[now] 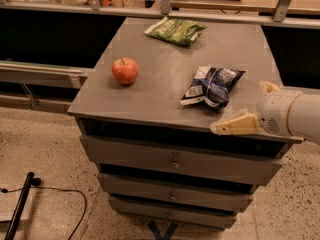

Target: Pick blue chip bag

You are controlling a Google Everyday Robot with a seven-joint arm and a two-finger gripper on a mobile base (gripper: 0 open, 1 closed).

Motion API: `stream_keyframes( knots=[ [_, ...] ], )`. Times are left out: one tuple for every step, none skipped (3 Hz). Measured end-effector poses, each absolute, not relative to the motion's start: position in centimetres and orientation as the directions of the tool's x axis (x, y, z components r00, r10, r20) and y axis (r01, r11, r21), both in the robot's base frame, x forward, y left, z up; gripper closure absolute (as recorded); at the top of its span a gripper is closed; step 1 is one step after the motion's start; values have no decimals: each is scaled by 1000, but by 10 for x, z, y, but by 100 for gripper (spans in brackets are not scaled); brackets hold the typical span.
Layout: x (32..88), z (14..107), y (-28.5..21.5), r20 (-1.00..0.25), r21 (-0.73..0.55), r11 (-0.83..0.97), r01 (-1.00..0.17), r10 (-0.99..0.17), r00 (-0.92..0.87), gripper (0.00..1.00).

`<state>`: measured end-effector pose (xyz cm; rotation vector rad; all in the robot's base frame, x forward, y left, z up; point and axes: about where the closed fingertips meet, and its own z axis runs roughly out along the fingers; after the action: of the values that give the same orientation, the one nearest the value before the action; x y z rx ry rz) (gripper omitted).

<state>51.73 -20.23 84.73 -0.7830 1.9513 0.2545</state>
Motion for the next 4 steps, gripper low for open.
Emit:
stream_keyframes(
  knots=[
    [535,844,-205,-855,-154,812,-564,-395,-336,0],
    [547,845,-207,-858,-156,836,-527,-379,-347,0],
    [549,852,-203,-863,-154,839,-521,-371,-342,0],
    [549,853,-202,-864,-154,840,-521,-370,-342,0]
  ],
)
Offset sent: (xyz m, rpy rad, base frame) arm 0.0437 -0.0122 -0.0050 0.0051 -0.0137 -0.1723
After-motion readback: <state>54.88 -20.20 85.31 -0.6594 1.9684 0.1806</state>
